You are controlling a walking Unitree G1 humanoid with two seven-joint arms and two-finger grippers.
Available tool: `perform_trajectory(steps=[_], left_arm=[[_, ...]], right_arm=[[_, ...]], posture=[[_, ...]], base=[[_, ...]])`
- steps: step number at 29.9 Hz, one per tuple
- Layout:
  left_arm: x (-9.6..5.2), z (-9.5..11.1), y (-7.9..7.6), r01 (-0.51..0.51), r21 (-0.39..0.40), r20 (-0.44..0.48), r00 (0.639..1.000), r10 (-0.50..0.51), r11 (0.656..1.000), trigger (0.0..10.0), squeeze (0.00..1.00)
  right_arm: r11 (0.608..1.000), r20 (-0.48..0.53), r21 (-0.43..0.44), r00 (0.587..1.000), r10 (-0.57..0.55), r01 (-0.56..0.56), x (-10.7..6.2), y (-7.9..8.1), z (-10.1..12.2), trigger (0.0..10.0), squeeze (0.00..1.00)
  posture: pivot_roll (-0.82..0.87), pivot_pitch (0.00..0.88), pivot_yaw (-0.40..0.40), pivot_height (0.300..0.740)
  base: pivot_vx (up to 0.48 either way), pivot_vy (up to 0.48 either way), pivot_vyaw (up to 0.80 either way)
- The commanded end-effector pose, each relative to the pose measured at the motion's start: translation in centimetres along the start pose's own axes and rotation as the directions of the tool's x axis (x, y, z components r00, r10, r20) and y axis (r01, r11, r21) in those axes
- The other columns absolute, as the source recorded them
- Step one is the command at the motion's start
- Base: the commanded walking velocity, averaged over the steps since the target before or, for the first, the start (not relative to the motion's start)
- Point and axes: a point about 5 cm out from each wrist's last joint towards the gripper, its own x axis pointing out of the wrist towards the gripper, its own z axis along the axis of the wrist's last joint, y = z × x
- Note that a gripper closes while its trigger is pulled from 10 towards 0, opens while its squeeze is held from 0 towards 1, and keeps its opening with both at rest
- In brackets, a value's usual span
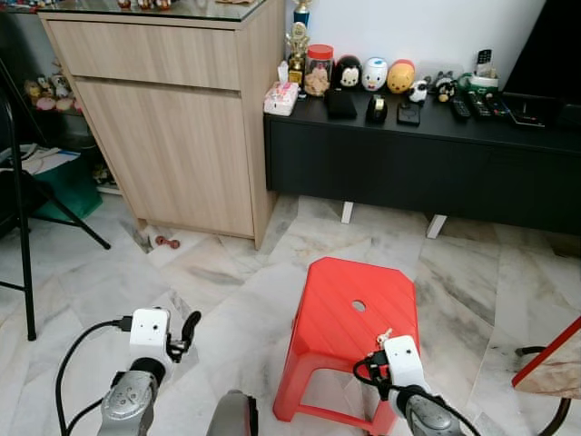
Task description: Hang keys on a hook
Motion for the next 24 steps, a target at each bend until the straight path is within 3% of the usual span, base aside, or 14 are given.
perform_trajectory(steps=[1, 24], left_arm=[[0.02, 0.11, 0.07, 0.01, 0.009, -0.003, 1.0, -0.01, 1.0, 10.0, 0.0], [0.66, 0.86, 0.33, 0.003, 0.016, 0.008, 1.0, -0.003, 1.0, 10.0, 0.0]], right_arm=[[1.0, -0.019, 0.016, 1.0, -0.015, 0.015, -0.08, -0.3, -0.32, 10.0, 0.0], [1.0, -0.038, -0.016, 0.999, -0.01, 0.009, -0.21, -0.02, -0.82, 10.0, 0.0]], posture=[[0.2, 0.001, -0.032, 0.641], [0.19, 0.019, -0.029, 0.641]], base=[[0.247, 0.0, 0.0], [0.249, 0.0, 0.04]])
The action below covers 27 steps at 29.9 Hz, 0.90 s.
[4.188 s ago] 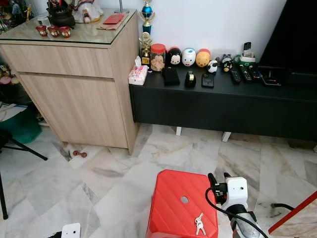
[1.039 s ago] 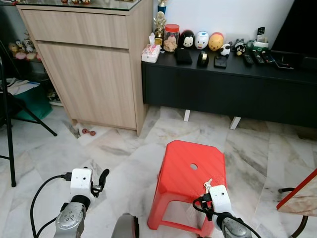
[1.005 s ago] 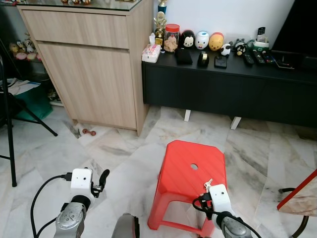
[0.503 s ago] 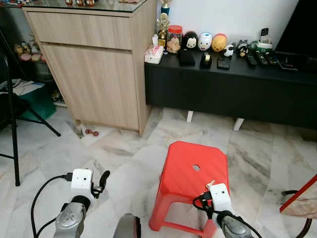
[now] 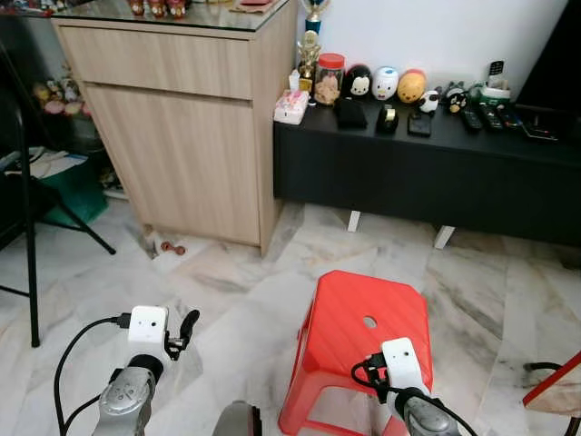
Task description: Hang keys on a hook
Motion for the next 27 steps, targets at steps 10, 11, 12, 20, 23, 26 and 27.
perform_trajectory(steps=[10, 11, 12, 20, 23, 26, 27], left_arm=[[0.34, 0.51, -0.03, 0.002, 0.006, 0.013, 1.0, -0.002, 1.0, 10.0, 0.0], [0.33, 0.52, -0.01, 0.001, 0.006, 0.014, 1.0, -0.001, 1.0, 10.0, 0.0], [0.33, 0.53, 0.02, 0.001, 0.006, 0.014, 1.0, -0.001, 1.0, 10.0, 0.0], [0.35, 0.58, 0.08, -0.001, 0.009, 0.014, 1.0, 0.001, 1.0, 10.0, 0.0], [0.45, 0.64, 0.02, 0.002, 0.011, 0.014, 1.0, -0.002, 1.0, 10.0, 0.0], [0.51, 0.71, -0.04, 0.004, 0.013, 0.017, 1.0, -0.004, 1.0, 10.0, 0.0], [0.52, 0.74, -0.06, 0.004, 0.012, 0.019, 1.0, -0.004, 1.0, 10.0, 0.0]], right_arm=[[1.0, -0.024, 0.015, 1.0, -0.017, 0.017, -0.26, -0.43, -0.71, 10.0, 0.0], [1.0, -0.019, 0.008, 1.0, -0.015, 0.015, -0.26, -0.37, -0.66, 10.0, 0.0], [1.0, -0.014, -0.002, 1.0, -0.012, 0.012, -0.25, -0.29, -0.61, 10.0, 0.0], [1.0, -0.008, 0.023, 1.0, -0.011, 0.011, -0.24, -0.14, -0.59, 10.0, 0.0], [0.999, -0.01, 0.034, 1.0, -0.019, 0.019, -0.26, -0.25, -0.61, 10.0, 0.0], [0.999, -0.008, 0.036, 1.0, -0.025, 0.025, -0.25, -0.35, -0.57, 10.0, 0.0], [0.999, -0.008, 0.037, 1.0, -0.027, 0.028, -0.25, -0.38, -0.55, 10.0, 0.0]], posture=[[0.2, 0.029, -0.027, 0.641], [0.2, 0.03, -0.027, 0.641], [0.2, 0.03, -0.027, 0.641], [0.19, 0.031, -0.025, 0.641], [0.19, 0.031, -0.023, 0.641], [0.19, 0.03, -0.026, 0.641], [0.19, 0.031, -0.026, 0.641]], base=[[0.102, 0.0, 0.13], [0.266, 0.0, 0.0], [0.262, 0.0, 0.0], [0.265, 0.0, 0.43], [0.266, 0.0, 0.0], [0.266, 0.0, 0.0], [0.27, 0.0, 0.0]])
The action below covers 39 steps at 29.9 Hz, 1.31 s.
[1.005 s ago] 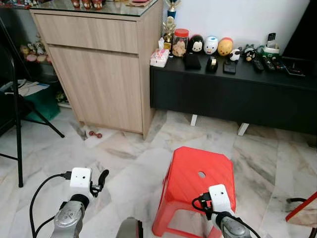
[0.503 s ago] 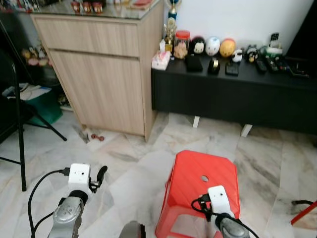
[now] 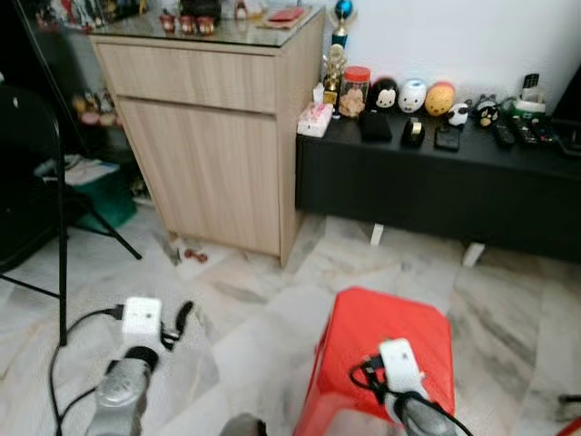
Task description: Hang keys on a hook
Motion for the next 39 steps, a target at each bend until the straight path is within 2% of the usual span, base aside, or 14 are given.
perform_trajectory(steps=[1, 5, 8, 10, 12, 18, 23, 25, 26, 35, 36, 37, 38, 39], left_arm=[[-0.1, 0.1, 0.8, -0.018, 0.011, -0.001, 1.0, 0.018, 1.0, 10.0, 0.0], [-0.1, 0.1, 0.8, -0.024, 0.006, 0.003, 1.0, 0.024, 1.0, 10.0, 0.0], [-0.1, 0.1, 0.9, -0.027, 0.007, 0.005, 1.0, 0.027, 1.0, 10.0, 0.0], [-0.3, 0.1, 1.0, -0.032, 0.007, 0.008, 0.999, 0.032, 0.999, 10.0, 0.0], [-0.3, 0.0, 1.1, -0.035, 0.009, 0.007, 0.999, 0.035, 0.999, 10.0, 0.0], [-0.7, -0.1, 1.0, -0.042, 0.01, 0.01, 0.999, 0.042, 0.999, 10.0, 0.0], [-1.1, -0.2, 0.7, -0.044, 0.008, 0.017, 0.999, 0.044, 0.999, 10.0, 0.0], [-1.3, -0.3, 0.6, -0.044, 0.008, 0.017, 0.999, 0.044, 0.999, 10.0, 0.0], [-1.4, -0.3, 0.6, -0.046, 0.007, 0.017, 0.999, 0.046, 0.999, 10.0, 0.0], [-1.9, -0.4, 0.5, -0.055, 0.002, 0.017, 0.998, 0.055, 0.998, 10.0, 0.0], [-1.9, -0.4, 0.4, -0.055, 0.001, 0.017, 0.998, 0.055, 0.998, 10.0, 0.0], [-1.9, -0.4, 0.4, -0.055, 0.001, 0.017, 0.998, 0.055, 0.998, 10.0, 0.0], [-2.0, -0.4, 0.4, -0.056, 0.0, 0.017, 0.998, 0.056, 0.998, 10.0, 0.0], [-2.0, -0.4, 0.3, -0.056, -0.001, 0.018, 0.998, 0.056, 0.998, 10.0, 0.0]], right_arm=[[1.0, 0.031, 0.015, 0.999, 0.013, -0.013, 0.4, 0.7, 1.0, 10.0, 0.0], [0.998, 0.021, 0.03, 0.998, -0.053, 0.052, 0.4, 0.0, 1.0, 10.0, 0.0], [0.984, 0.014, 0.118, 0.99, -0.139, 0.136, 0.4, -1.0, 1.1, 10.0, 0.0], [0.947, -0.012, 0.231, 0.973, -0.229, 0.225, 0.3, -2.1, 1.2, 10.0, 0.0], [0.926, -0.03, 0.27, 0.964, -0.265, 0.263, 0.2, -2.6, 1.1, 10.0, 0.0], [0.939, -0.075, 0.235, 0.968, -0.241, 0.252, 0.0, -2.9, 0.3, 10.0, 0.0], [0.975, -0.109, 0.177, 0.988, -0.114, 0.132, 0.2, -1.5, -0.3, 10.0, 0.0], [0.977, -0.112, 0.167, 0.987, -0.116, 0.134, 0.2, -1.5, -0.3, 10.0, 0.0], [0.976, -0.117, 0.169, 0.986, -0.116, 0.135, 0.2, -1.4, -0.4, 10.0, 1.0], [0.985, -0.108, 0.147, 0.991, -0.078, 0.094, 0.6, -0.9, 0.7, 10.0, 1.0], [0.985, -0.106, 0.148, 0.991, -0.079, 0.094, 0.7, -0.9, 0.8, 10.0, 0.9], [0.985, -0.106, 0.148, 0.991, -0.079, 0.094, 0.7, -0.9, 0.8, 10.0, 0.9], [0.985, -0.101, 0.145, 0.992, -0.074, 0.088, 0.8, -0.8, 1.1, 10.0, 0.03], [0.986, -0.096, 0.142, 0.993, -0.069, 0.082, 0.9, -0.7, 1.4, 10.0, 0.0]], posture=[[0.19, 0.031, -0.026, 0.641], [0.2, 0.032, -0.03, 0.641], [0.2, 0.035, -0.03, 0.641], [0.2, 0.04, -0.031, 0.641], [0.2, 0.042, -0.031, 0.641], [0.2, 0.065, -0.042, 0.641], [0.2, 0.101, -0.056, 0.641], [0.2, 0.106, -0.06, 0.641], [0.21, 0.113, -0.062, 0.641], [0.21, 0.154, -0.071, 0.641], [0.21, 0.154, -0.071, 0.641], [0.21, 0.154, -0.071, 0.641], [0.21, 0.164, -0.074, 0.641], [0.21, 0.165, -0.076, 0.641]], base=[[0.27, 0.0, 0.0], [0.0, 0.0, 0.0], [0.0, 0.0, 0.0], [0.0, 0.0, 0.0], [0.0, 0.0, 0.0], [0.0, 0.0, 0.0], [0.0, 0.0, 0.0], [0.0, 0.0, 0.0], [0.0, 0.0, 0.0], [0.0, 0.0, 0.0], [0.0, 0.0, 0.0], [0.0, 0.0, 0.0], [0.0, 0.0, 0.0], [0.0, 0.0, 0.0]])
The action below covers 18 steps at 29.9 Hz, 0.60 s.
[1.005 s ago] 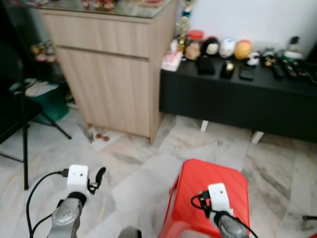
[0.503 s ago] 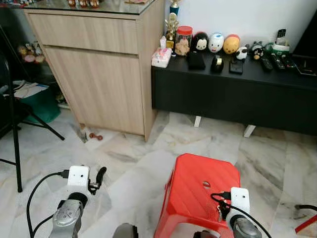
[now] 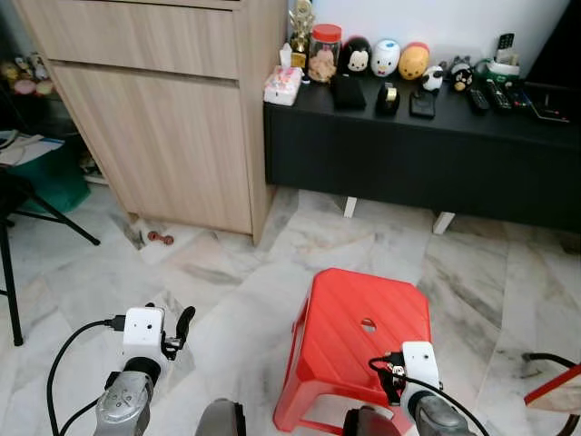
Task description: Hang keys on a hook
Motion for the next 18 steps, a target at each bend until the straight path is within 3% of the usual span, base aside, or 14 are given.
perform_trajectory(steps=[1, 8, 13, 18], left_arm=[[-0.4, -0.3, -0.4, 0.004, -0.008, -0.014, 1.0, -0.005, 1.0, 10.0, 0.0], [-1.0, -0.3, -0.4, -0.003, -0.008, -0.011, 1.0, 0.003, 1.0, 10.0, 0.0], [-1.5, -0.3, -0.4, -0.008, -0.005, -0.012, 1.0, 0.008, 1.0, 10.0, 0.0], [-2.1, -0.2, -0.4, -0.013, -0.003, -0.014, 1.0, 0.013, 1.0, 10.0, 0.0]], right_arm=[[1.0, -0.005, -0.006, 1.0, 0.015, -0.015, 0.1, 0.2, 0.4, 10.0, 0.0], [1.0, 0.011, -0.008, 1.0, 0.021, -0.021, 0.3, 0.2, 1.2, 10.0, 0.0], [0.998, -0.001, 0.063, 1.0, 0.021, -0.021, 0.4, 0.2, 1.5, 10.0, 0.0], [0.997, -0.026, 0.077, 0.999, 0.02, -0.018, 0.4, 0.2, 1.1, 10.0, 0.0]], posture=[[0.21, 0.172, -0.078, 0.641], [0.22, 0.208, -0.084, 0.641], [0.22, 0.233, -0.089, 0.641], [0.23, 0.251, -0.088, 0.641]], base=[[0.0, 0.0, 0.0], [0.0, 0.0, 0.0], [0.0, 0.0, 0.0], [0.0, 0.0, 0.0]])
